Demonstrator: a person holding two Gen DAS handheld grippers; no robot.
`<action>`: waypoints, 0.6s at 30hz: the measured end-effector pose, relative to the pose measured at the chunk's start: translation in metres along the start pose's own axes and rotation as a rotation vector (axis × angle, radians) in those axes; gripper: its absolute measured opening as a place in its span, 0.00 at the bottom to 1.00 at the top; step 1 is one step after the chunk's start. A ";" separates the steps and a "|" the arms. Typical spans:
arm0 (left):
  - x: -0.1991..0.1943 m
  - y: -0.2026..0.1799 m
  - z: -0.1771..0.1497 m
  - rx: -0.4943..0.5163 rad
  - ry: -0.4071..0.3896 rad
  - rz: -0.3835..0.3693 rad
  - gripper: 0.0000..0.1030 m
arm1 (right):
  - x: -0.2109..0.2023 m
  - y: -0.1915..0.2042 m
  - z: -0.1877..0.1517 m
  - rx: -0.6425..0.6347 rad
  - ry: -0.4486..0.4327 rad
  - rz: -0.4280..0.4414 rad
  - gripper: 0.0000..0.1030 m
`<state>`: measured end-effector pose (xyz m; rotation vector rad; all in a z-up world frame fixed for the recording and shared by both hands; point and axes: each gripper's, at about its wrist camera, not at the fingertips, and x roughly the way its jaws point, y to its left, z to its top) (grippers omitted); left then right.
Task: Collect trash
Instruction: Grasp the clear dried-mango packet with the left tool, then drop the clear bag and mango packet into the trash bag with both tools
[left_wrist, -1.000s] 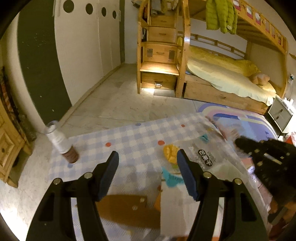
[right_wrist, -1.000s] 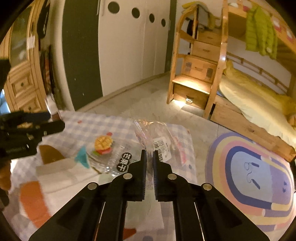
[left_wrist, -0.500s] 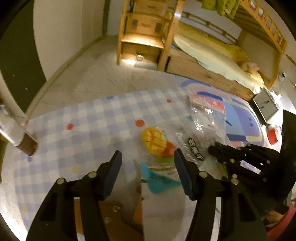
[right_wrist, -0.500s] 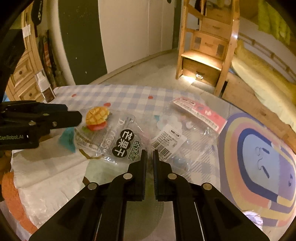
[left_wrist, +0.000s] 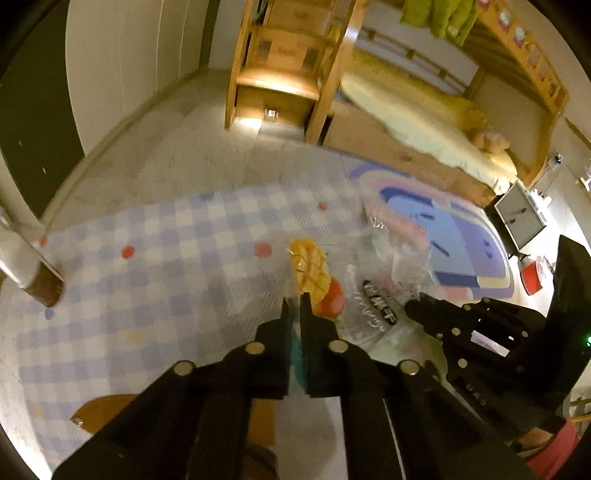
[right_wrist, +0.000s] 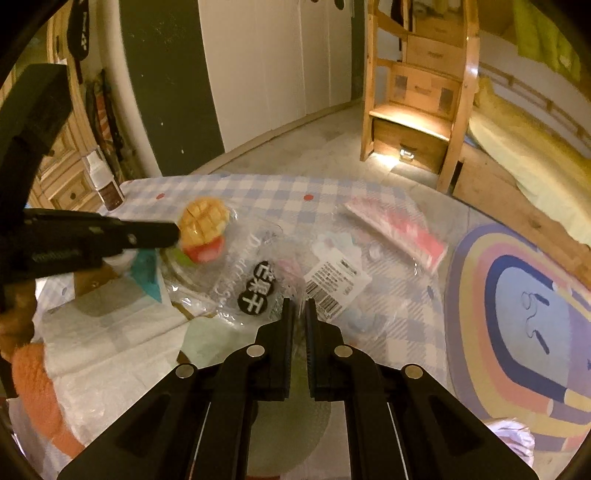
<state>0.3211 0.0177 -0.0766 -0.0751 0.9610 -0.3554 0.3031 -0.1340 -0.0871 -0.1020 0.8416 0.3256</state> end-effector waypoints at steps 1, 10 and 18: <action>-0.010 -0.004 -0.001 0.014 -0.035 0.014 0.00 | -0.011 0.000 0.001 0.003 -0.026 -0.011 0.06; -0.119 -0.076 -0.015 0.189 -0.367 0.159 0.00 | -0.136 -0.011 0.000 0.072 -0.271 -0.060 0.06; -0.155 -0.133 -0.073 0.195 -0.437 0.112 0.00 | -0.219 -0.037 -0.069 0.204 -0.327 -0.017 0.06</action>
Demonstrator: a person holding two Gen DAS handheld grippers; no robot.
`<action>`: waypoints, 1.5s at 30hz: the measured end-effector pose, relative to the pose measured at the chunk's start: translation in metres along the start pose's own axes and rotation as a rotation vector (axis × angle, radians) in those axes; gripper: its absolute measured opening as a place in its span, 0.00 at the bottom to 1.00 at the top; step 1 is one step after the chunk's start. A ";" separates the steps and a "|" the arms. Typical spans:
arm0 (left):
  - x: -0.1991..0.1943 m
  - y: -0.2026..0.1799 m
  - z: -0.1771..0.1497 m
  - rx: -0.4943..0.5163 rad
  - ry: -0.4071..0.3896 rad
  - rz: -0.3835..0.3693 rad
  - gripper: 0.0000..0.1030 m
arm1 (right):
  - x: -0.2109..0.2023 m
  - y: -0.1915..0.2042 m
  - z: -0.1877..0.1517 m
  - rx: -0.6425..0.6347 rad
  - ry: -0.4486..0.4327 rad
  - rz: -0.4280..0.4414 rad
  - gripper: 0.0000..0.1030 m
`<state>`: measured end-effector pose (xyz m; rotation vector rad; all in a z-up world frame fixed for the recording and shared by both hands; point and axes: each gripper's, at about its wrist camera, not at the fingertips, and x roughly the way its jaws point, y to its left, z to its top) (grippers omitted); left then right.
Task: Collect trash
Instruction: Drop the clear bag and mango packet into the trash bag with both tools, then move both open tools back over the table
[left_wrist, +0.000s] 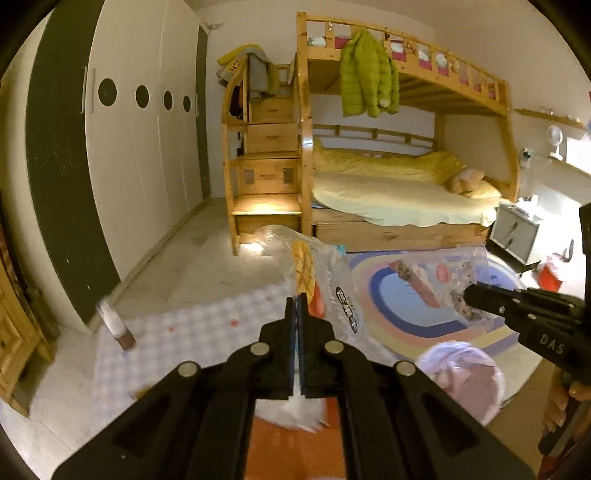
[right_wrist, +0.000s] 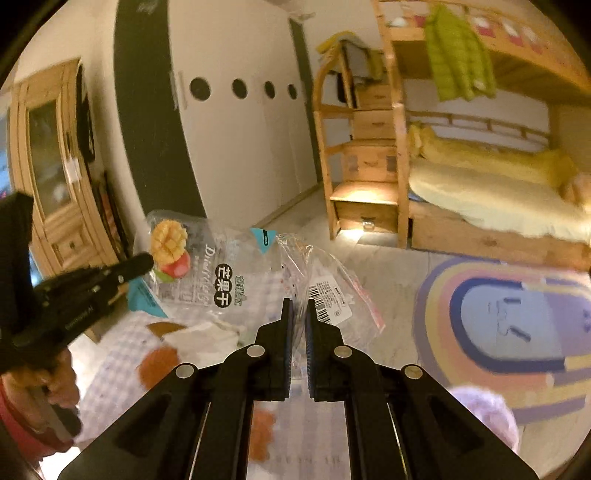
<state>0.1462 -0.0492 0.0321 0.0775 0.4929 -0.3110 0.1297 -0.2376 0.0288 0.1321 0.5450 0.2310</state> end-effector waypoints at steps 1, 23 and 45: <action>-0.004 -0.010 -0.007 -0.012 0.003 -0.013 0.00 | -0.011 -0.006 -0.008 0.012 0.001 -0.005 0.06; 0.002 -0.158 -0.070 0.145 0.088 -0.159 0.00 | -0.039 -0.141 -0.142 0.299 0.207 -0.224 0.42; 0.050 -0.221 -0.083 0.203 0.162 -0.186 0.49 | -0.124 -0.162 -0.118 0.310 0.005 -0.285 0.63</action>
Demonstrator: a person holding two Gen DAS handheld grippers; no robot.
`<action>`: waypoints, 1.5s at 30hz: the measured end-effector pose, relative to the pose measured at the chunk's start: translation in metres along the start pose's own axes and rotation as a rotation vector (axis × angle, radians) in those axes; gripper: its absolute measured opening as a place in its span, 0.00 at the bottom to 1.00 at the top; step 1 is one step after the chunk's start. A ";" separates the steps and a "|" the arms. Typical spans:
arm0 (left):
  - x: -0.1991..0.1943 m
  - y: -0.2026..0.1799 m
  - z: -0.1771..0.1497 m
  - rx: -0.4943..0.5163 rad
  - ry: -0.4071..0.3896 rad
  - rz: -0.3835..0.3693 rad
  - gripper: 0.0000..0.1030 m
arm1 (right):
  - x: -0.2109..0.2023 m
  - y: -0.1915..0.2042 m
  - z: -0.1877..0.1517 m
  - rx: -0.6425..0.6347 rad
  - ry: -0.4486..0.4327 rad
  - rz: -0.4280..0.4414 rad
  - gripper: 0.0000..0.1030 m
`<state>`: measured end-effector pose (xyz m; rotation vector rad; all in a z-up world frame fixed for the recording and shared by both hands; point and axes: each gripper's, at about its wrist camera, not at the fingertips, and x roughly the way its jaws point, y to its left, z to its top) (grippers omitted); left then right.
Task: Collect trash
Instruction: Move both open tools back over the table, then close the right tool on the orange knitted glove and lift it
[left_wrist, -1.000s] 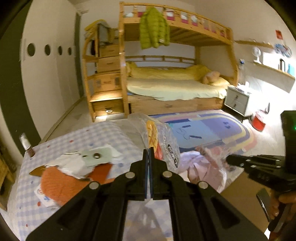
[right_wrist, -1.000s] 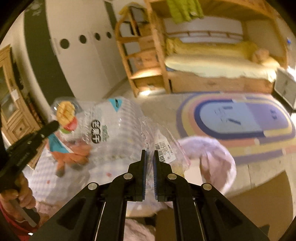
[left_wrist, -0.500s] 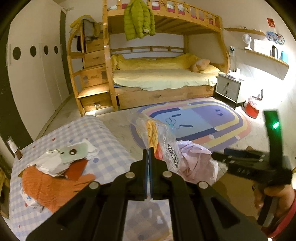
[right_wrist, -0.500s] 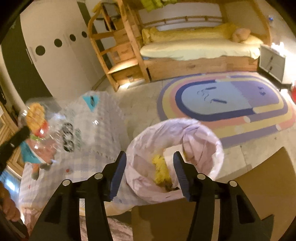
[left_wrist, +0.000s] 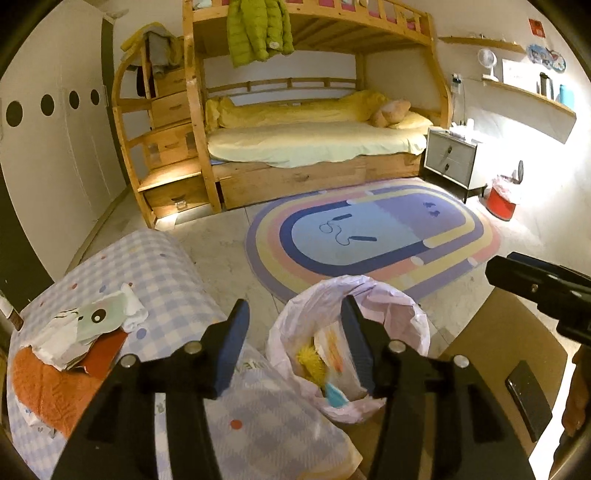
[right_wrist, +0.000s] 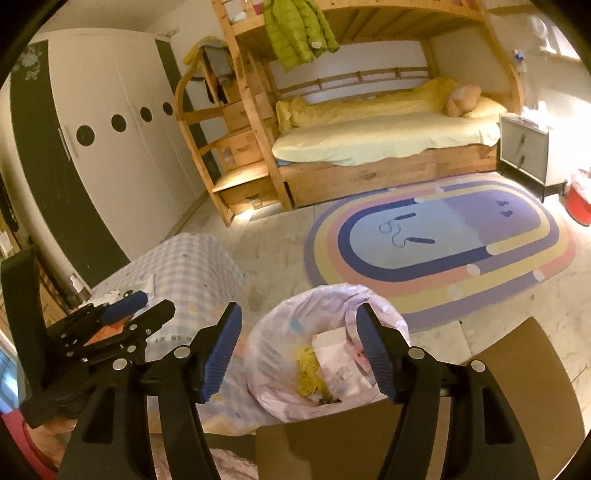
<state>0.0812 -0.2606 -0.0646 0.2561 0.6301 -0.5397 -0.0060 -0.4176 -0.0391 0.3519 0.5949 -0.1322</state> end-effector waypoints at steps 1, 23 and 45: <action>-0.004 0.005 -0.002 -0.006 0.001 0.007 0.49 | -0.002 0.002 0.001 -0.004 -0.003 0.002 0.64; -0.107 0.109 -0.051 -0.185 -0.061 0.157 0.54 | -0.014 0.131 -0.010 -0.234 0.038 0.150 0.63; -0.150 0.248 -0.115 -0.454 -0.017 0.424 0.63 | 0.074 0.259 -0.028 -0.451 0.167 0.274 0.63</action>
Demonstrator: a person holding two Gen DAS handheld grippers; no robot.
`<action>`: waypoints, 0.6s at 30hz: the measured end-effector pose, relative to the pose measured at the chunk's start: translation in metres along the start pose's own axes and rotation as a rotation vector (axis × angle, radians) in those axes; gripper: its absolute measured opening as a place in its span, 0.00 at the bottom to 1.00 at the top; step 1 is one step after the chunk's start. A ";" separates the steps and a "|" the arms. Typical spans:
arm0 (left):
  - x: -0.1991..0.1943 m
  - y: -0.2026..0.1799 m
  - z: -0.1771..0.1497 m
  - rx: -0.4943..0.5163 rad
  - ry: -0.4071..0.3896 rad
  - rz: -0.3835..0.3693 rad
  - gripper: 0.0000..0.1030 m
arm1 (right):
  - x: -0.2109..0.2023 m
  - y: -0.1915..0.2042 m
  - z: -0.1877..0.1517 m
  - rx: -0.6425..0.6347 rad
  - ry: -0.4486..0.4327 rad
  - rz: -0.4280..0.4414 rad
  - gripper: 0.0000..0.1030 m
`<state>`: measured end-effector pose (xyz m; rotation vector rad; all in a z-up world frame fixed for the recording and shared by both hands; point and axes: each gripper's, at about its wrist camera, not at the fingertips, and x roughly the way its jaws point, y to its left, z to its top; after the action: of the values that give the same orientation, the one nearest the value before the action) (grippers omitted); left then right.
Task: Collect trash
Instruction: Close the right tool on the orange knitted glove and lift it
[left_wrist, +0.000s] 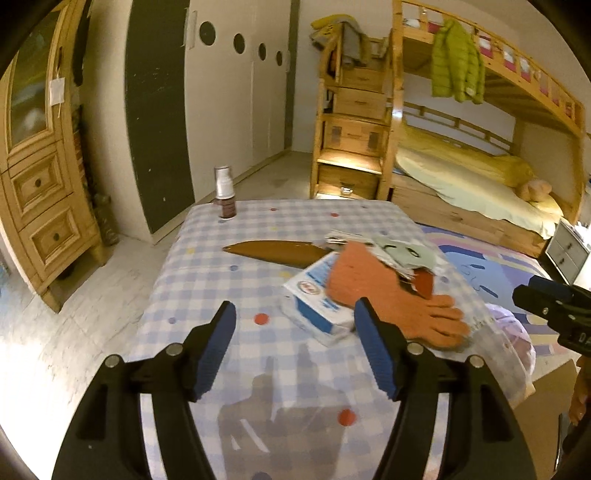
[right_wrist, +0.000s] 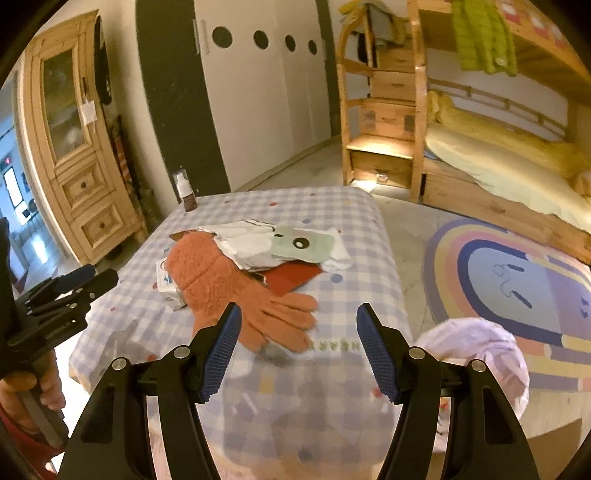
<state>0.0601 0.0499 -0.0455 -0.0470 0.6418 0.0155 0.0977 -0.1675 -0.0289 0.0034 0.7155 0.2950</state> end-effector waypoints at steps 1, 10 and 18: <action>0.002 0.003 0.000 -0.005 0.004 0.005 0.63 | 0.006 0.002 0.001 -0.008 0.009 -0.001 0.63; 0.016 0.015 -0.010 -0.006 0.047 0.024 0.63 | 0.065 0.017 -0.014 -0.051 0.137 0.050 0.47; 0.022 0.018 -0.016 -0.015 0.074 0.033 0.65 | 0.090 0.031 -0.009 -0.048 0.165 0.086 0.52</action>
<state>0.0672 0.0674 -0.0721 -0.0522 0.7164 0.0502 0.1479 -0.1148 -0.0911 -0.0362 0.8736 0.3978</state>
